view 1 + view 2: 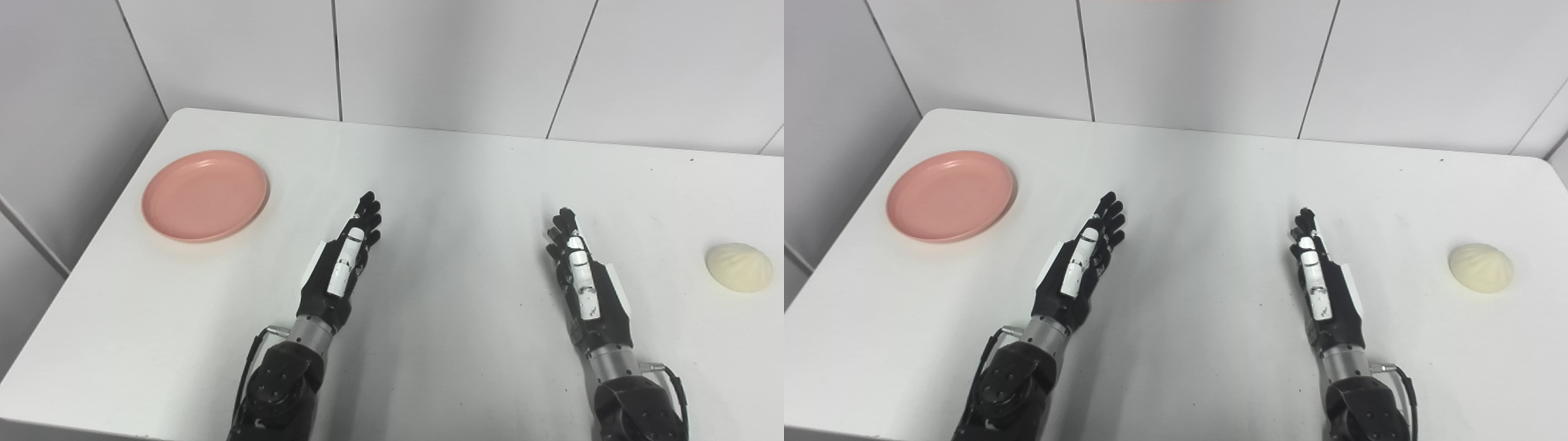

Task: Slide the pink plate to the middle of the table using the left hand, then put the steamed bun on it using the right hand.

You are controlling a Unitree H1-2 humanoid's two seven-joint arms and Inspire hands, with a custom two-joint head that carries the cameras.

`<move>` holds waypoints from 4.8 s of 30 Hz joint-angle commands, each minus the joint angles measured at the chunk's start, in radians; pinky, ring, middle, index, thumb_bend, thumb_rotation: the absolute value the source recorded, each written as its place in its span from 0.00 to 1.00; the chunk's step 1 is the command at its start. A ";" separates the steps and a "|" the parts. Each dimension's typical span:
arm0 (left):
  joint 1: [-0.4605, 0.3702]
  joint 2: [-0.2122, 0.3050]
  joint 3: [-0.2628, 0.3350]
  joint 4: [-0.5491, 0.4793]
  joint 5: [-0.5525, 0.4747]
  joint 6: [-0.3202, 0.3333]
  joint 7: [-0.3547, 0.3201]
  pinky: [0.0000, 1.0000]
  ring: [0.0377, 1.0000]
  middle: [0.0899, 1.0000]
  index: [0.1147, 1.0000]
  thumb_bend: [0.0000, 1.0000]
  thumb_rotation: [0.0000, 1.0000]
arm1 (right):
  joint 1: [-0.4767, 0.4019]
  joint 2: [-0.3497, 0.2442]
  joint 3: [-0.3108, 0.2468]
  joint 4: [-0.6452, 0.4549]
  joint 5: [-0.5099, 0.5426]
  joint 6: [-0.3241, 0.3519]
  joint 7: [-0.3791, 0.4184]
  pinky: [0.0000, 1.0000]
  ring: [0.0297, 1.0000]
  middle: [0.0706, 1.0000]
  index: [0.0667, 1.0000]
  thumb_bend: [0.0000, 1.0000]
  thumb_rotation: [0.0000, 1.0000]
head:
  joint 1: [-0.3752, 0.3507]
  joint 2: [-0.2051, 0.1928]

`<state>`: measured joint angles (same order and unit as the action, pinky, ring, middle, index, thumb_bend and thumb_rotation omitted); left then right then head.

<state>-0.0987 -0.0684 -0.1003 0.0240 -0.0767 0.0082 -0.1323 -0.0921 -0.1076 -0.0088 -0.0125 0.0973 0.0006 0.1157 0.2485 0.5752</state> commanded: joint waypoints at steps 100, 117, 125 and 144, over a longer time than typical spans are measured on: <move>-0.301 0.348 0.599 0.286 -0.322 -0.131 0.227 1.00 0.98 0.97 0.98 0.44 1.00 | -0.006 -0.053 -0.047 0.046 0.040 -0.016 0.040 1.00 1.00 1.00 1.00 0.21 1.00 | 0.107 0.009; -0.307 0.342 0.590 0.356 -0.323 -0.094 0.240 1.00 0.98 0.97 0.98 0.42 1.00 | -0.006 -0.055 -0.046 0.048 0.044 -0.018 0.047 1.00 1.00 1.00 1.00 0.23 1.00 | 0.107 0.012; -0.320 0.346 0.584 0.447 -0.320 -0.119 0.230 1.00 0.97 0.96 0.98 0.40 1.00 | -0.008 -0.053 -0.044 0.047 0.047 -0.014 0.047 1.00 1.00 1.00 1.00 0.22 1.00 | 0.103 0.011; -0.360 0.338 0.537 0.637 -0.319 -0.159 0.187 1.00 0.99 0.97 0.97 0.39 1.00 | -0.002 -0.046 -0.041 0.022 0.032 0.007 0.035 1.00 1.00 1.00 1.00 0.22 1.00 | 0.096 0.015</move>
<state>-0.4629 0.2773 0.4490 0.6233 -0.4035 -0.1804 0.0581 -0.1140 -0.1514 -0.0455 0.0160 0.1312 -0.0079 0.1586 0.3436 0.5906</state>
